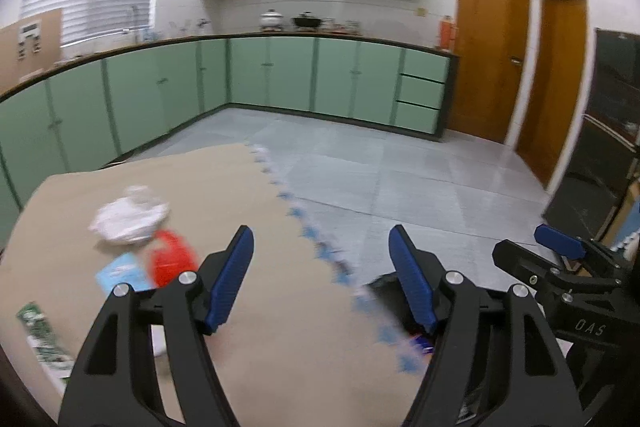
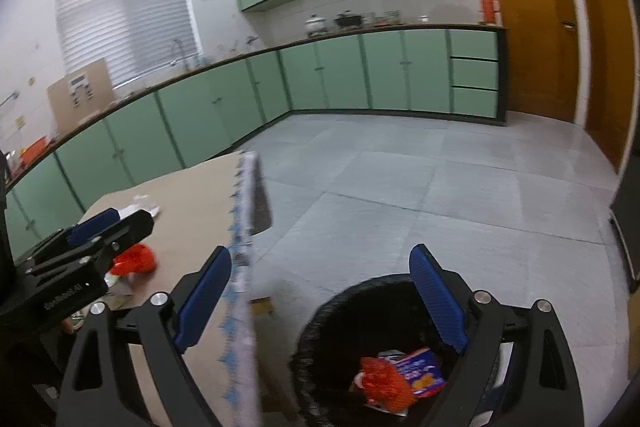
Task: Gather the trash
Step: 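Move both grippers back over the milk cartons on the table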
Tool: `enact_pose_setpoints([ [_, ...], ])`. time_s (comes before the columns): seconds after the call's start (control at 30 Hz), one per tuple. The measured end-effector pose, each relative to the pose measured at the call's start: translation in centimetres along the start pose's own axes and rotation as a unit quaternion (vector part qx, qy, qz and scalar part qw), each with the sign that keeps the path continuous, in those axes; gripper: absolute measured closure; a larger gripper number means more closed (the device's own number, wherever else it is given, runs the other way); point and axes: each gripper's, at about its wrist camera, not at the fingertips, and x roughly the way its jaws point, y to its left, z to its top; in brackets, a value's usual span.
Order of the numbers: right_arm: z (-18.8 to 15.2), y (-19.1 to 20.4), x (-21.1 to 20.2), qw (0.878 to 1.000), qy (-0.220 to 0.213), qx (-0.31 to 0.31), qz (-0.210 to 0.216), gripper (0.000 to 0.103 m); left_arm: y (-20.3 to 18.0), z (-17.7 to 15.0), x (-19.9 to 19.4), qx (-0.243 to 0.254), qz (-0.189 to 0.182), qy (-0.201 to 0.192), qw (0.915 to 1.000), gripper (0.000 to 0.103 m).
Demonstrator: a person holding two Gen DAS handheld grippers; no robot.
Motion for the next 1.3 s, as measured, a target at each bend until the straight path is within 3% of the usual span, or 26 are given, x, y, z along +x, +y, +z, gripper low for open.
enact_pose_setpoints([
  [0.3, -0.4, 8.2, 3.4, 0.997, 0.003, -0.043, 0.059, 0.014, 9.1, -2.0, -2.9, -0.034, 0.102, 0.014, 0.9941, 0.034],
  [0.57, -2.2, 13.3, 4.7, 0.992, 0.019, -0.088, 0.084, 0.014, 14.1, -5.3, -6.0, -0.064, 0.181, 0.027, 0.981, 0.03],
  [0.97, -3.9, 14.5, 4.6, 0.989, 0.032, -0.104, 0.096, 0.015, 15.1, -8.1, -5.5, -0.099, 0.182, 0.066, 0.9761, 0.024],
  [1.3, -4.1, 14.6, 4.8, 0.987, 0.037, -0.112, 0.11, 0.015, 15.0, -8.6, -3.9, -0.101, 0.22, 0.094, 0.9659, 0.02],
])
